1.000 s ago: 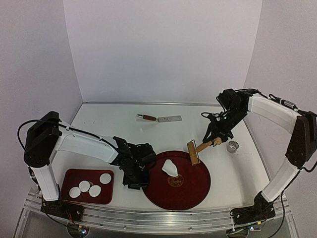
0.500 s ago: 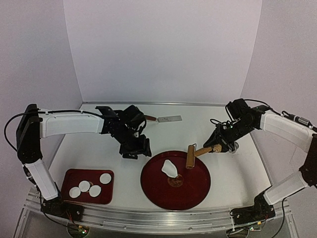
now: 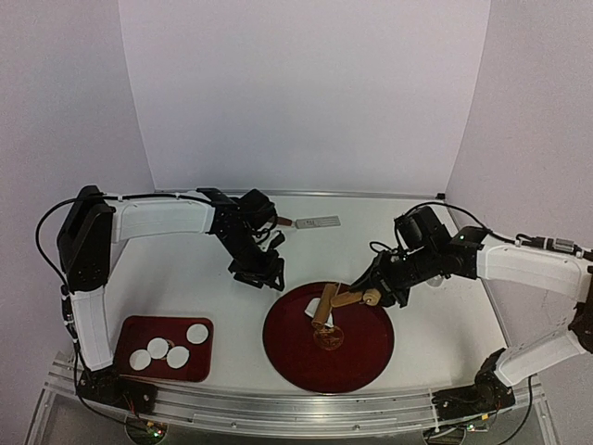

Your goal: Roll out the dumpling wrappers from the dough

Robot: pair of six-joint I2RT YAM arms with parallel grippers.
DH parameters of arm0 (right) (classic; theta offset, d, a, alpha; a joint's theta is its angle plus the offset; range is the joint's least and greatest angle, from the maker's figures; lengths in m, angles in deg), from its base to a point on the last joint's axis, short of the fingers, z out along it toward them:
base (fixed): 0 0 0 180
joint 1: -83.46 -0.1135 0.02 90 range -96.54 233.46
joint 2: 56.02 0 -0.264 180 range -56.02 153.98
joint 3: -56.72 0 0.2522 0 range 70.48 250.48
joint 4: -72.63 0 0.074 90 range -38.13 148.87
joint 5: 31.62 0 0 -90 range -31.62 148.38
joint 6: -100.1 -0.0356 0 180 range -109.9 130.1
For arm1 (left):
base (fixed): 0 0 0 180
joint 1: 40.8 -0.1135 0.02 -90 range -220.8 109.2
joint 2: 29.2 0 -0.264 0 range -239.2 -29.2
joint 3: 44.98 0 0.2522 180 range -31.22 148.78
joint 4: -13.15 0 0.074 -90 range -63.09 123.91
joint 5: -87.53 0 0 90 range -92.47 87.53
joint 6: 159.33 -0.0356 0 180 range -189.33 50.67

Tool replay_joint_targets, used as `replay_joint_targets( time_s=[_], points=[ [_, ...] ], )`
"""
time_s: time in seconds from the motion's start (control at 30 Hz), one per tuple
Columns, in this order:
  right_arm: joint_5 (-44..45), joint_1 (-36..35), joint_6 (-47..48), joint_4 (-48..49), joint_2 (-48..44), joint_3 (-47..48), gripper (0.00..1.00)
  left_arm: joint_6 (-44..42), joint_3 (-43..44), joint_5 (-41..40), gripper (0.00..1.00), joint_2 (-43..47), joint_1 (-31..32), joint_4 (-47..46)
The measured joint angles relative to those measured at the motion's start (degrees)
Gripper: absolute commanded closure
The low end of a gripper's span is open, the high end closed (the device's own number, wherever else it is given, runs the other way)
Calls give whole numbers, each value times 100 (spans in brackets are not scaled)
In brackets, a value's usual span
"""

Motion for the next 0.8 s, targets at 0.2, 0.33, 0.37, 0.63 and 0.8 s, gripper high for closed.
replay_joint_targets(
  time_s=[0.2, 0.33, 0.37, 0.63, 0.8],
  points=[
    [391, -251, -545, 223, 150, -192, 100, -337, -57, 212, 42, -16, -13, -65],
    [518, -344, -700, 415, 316, -192, 100, -452, -168, 288, 42, -71, -13, -117],
    [534, -351, -727, 439, 368, -191, 100, -475, -193, 300, 42, -96, -13, -123],
    [645, -392, -867, 596, 671, -190, 100, -625, -245, 304, 44, -254, -13, -169],
    [714, -402, -939, 639, 787, -184, 100, -714, -245, 302, 46, -348, -13, -169]
  ],
)
